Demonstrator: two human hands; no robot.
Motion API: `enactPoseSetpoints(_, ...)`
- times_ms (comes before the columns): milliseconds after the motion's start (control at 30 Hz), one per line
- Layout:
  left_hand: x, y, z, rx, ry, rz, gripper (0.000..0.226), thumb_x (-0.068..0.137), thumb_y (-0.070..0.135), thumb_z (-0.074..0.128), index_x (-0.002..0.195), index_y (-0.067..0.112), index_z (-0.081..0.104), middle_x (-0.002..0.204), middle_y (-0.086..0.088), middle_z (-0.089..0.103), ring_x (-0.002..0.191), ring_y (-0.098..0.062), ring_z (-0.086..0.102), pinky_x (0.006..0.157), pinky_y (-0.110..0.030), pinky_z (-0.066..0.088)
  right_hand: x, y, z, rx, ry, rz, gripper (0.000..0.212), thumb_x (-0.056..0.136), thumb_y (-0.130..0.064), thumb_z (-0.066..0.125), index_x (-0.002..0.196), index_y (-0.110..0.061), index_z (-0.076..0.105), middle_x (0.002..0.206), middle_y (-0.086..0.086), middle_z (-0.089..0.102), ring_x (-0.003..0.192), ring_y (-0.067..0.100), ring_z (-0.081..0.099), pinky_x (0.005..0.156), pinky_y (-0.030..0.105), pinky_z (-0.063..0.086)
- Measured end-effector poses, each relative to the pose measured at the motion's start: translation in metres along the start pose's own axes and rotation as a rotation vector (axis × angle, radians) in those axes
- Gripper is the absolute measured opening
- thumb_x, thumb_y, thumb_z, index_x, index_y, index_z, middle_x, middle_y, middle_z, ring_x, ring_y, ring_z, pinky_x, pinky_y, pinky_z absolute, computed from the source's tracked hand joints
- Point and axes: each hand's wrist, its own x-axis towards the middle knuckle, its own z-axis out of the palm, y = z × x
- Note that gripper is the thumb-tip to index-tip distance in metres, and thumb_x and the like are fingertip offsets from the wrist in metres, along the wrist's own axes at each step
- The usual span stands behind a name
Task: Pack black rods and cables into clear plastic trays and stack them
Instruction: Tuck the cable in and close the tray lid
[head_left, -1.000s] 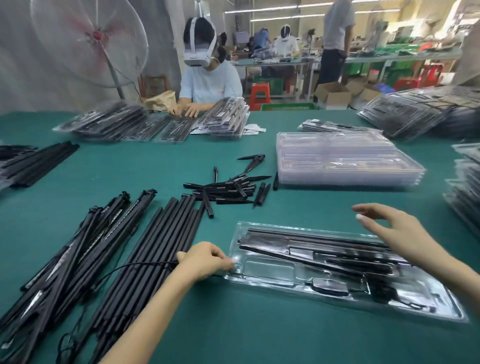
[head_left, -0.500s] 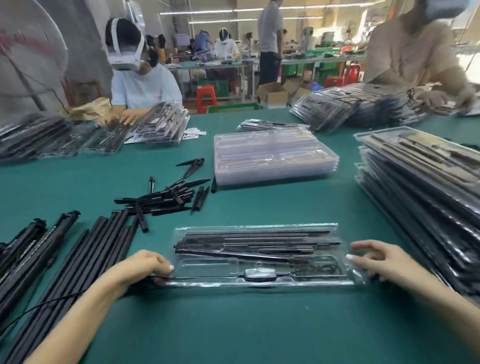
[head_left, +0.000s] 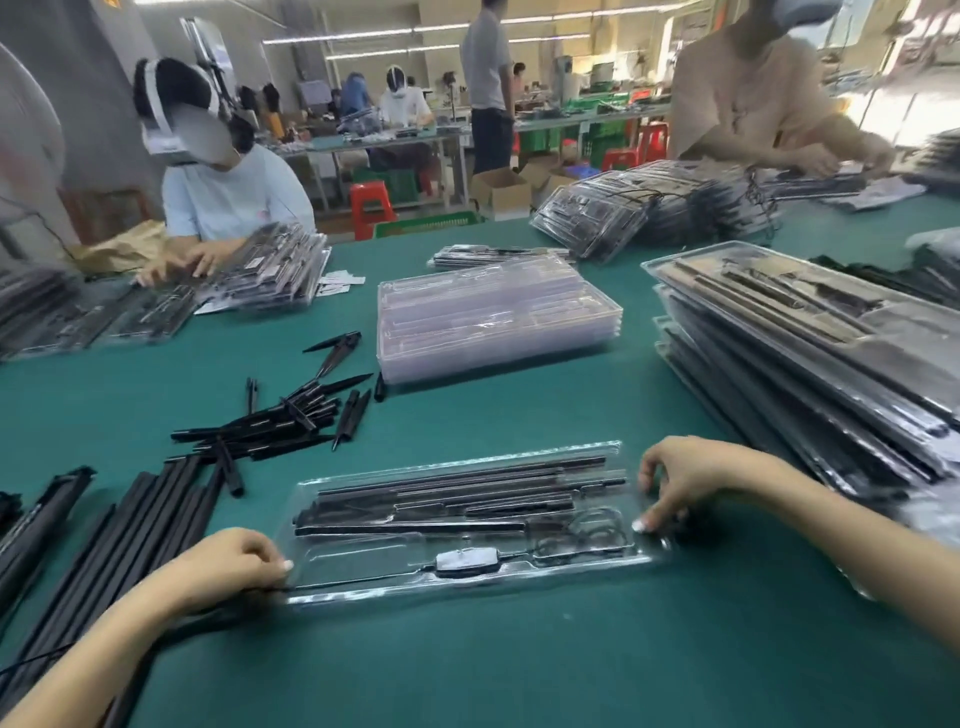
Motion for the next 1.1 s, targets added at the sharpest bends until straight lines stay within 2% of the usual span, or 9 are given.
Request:
enactPoseSetpoints(100, -0.004, 0.019, -0.002, 0.43, 0.167, -0.105, 0.04, 0.083, 0.049, 0.065, 0.107, 0.022, 0.049, 0.112, 0.003, 0.057, 0.104, -0.014, 0.055, 0.085, -0.028, 0.037, 0.005, -0.011, -0.006, -0.408, 0.193, -0.09, 0.123, 0.041, -0.066, 0.084, 0.142, -0.036, 0.022, 0.131, -0.002, 0.049, 0.119, 0.022, 0.048, 0.088, 0.036, 0.043)
enactPoseSetpoints(167, -0.013, 0.045, -0.001, 0.704, 0.369, -0.097, 0.06, 0.084, 0.057, 0.058, 0.127, 0.023, 0.033, 0.127, -0.001, 0.04, 0.121, -0.019, 0.043, 0.099, -0.038, 0.032, 0.01, -0.021, -0.009, -0.612, 0.248, -0.263, 0.138, 0.038, -0.069, 0.082, 0.146, -0.049, -0.002, 0.142, -0.002, 0.03, 0.129, 0.024, 0.031, 0.095, 0.043, 0.036)
enactPoseSetpoints(233, -0.021, 0.082, 0.003, 0.672, 0.502, 0.111, 0.061, 0.089, 0.052, 0.055, 0.136, 0.023, 0.029, 0.13, -0.001, 0.035, 0.125, -0.019, 0.039, 0.103, -0.041, 0.029, 0.016, -0.031, -0.014, -0.722, 0.227, -0.384, 0.14, 0.04, -0.067, 0.082, 0.144, -0.053, -0.009, 0.151, -0.001, 0.018, 0.134, 0.025, 0.022, 0.098, 0.047, 0.032)
enactPoseSetpoints(367, -0.03, 0.164, 0.05, 0.279, 0.327, 0.672, 0.051, 0.09, 0.041, 0.058, 0.132, 0.022, 0.037, 0.134, 0.003, 0.04, 0.127, -0.015, 0.04, 0.107, -0.034, 0.032, 0.025, -0.033, -0.02, -0.762, 0.102, -0.476, 0.131, 0.048, -0.067, 0.08, 0.145, -0.053, -0.006, 0.152, -0.003, 0.017, 0.136, 0.023, 0.022, 0.1, 0.048, 0.033)
enactPoseSetpoints(433, -0.026, 0.201, 0.083, 0.165, 0.179, 0.794, 0.055, 0.089, 0.041, 0.06, 0.134, 0.02, 0.037, 0.138, 0.001, 0.041, 0.129, -0.016, 0.039, 0.107, -0.034, 0.031, 0.028, -0.029, -0.024, -0.725, 0.045, -0.483, 0.127, 0.049, -0.068, 0.079, 0.146, -0.05, 0.0, 0.15, -0.006, 0.021, 0.134, 0.02, 0.025, 0.099, 0.046, 0.034)
enactPoseSetpoints(567, 0.003, 0.245, 0.126, 0.169, 0.062, 0.761, 0.07, 0.089, 0.04, 0.061, 0.141, 0.009, 0.026, 0.151, -0.009, 0.028, 0.142, -0.023, 0.021, 0.117, -0.042, 0.014, 0.032, -0.027, -0.026, -0.67, -0.007, -0.487, 0.12, 0.051, -0.066, 0.081, 0.148, -0.036, 0.017, 0.144, -0.008, 0.025, 0.13, 0.019, 0.03, 0.101, 0.042, 0.036)
enactPoseSetpoints(700, 0.031, 0.23, 0.14, 0.134, 0.021, 0.735, 0.086, 0.086, 0.055, 0.058, 0.146, 0.016, 0.009, 0.161, -0.001, -0.002, 0.147, -0.016, -0.008, 0.114, -0.048, -0.018, 0.035, -0.023, -0.02, -0.68, 0.023, -0.455, 0.132, 0.049, -0.069, 0.08, 0.149, -0.04, -0.002, 0.149, -0.009, 0.015, 0.132, 0.021, 0.021, 0.099, 0.05, 0.032)
enactPoseSetpoints(867, 0.032, 0.226, 0.148, 0.033, 0.059, 0.707, 0.114, 0.069, 0.069, 0.067, 0.148, 0.018, 0.003, 0.158, 0.002, 0.006, 0.146, -0.009, -0.001, 0.113, -0.047, -0.022, 0.037, -0.025, -0.015, -0.655, 0.031, -0.435, 0.138, 0.048, -0.062, 0.084, 0.15, -0.033, -0.005, 0.152, -0.009, 0.009, 0.138, 0.021, 0.011, 0.102, 0.056, 0.03)
enactPoseSetpoints(1100, 0.016, 0.269, 0.153, 0.14, 0.005, 0.622, 0.137, 0.051, 0.065, 0.081, 0.15, 0.021, -0.003, 0.155, 0.004, 0.007, 0.145, -0.014, 0.0, 0.1, -0.074, -0.018, 0.038, -0.022, -0.01, -0.585, -0.005, -0.398, 0.123, 0.054, -0.049, 0.086, 0.15, -0.032, 0.011, 0.149, -0.005, 0.017, 0.134, 0.021, 0.013, 0.103, 0.061, 0.028)
